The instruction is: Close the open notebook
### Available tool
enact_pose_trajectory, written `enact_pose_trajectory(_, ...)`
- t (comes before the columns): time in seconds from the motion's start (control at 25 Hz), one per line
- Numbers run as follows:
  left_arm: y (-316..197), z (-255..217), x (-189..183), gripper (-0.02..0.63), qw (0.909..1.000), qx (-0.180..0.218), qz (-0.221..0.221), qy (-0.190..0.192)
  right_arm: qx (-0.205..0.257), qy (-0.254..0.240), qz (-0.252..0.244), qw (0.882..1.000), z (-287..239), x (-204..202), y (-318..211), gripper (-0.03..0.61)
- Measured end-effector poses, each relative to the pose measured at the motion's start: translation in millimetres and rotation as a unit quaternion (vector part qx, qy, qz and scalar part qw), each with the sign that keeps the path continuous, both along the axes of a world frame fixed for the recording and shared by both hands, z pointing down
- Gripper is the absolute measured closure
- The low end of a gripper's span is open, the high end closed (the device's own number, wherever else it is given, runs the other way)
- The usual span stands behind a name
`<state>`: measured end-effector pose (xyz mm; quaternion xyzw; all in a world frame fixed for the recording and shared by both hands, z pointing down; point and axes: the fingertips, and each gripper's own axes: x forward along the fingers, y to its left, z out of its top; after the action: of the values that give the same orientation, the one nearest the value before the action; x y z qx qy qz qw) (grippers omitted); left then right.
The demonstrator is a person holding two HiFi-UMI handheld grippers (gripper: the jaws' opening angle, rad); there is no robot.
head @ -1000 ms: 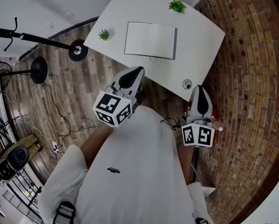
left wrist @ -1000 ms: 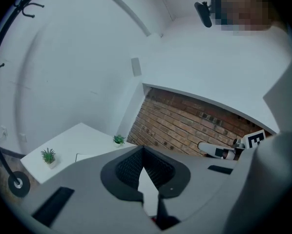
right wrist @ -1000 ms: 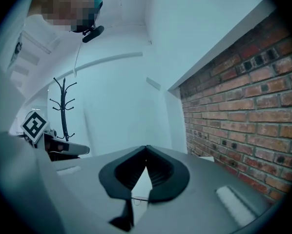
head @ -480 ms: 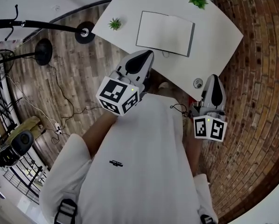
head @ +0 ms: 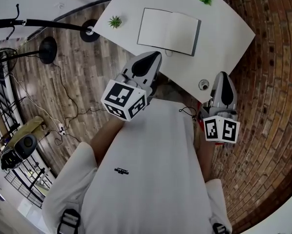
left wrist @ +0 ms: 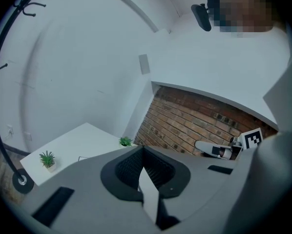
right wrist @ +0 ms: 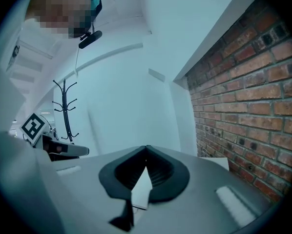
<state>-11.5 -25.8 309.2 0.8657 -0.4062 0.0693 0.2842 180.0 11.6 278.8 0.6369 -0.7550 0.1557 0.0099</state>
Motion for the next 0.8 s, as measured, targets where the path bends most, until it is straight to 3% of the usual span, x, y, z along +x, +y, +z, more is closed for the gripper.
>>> enact_pose_trajectory(0.36, 5, 2, 20, 0.611, 0.9999, 0.0, -0.003, -0.014, 0.001, -0.012, -0.011, 1.0, 7, 17, 2, 0.568)
enact_pose_trajectory(0.8, 2, 24, 31, 0.611, 0.9987, -0.019, -0.015, -0.044, -0.047, -0.058, -0.037, 0.997, 56, 24, -16, 0.566)
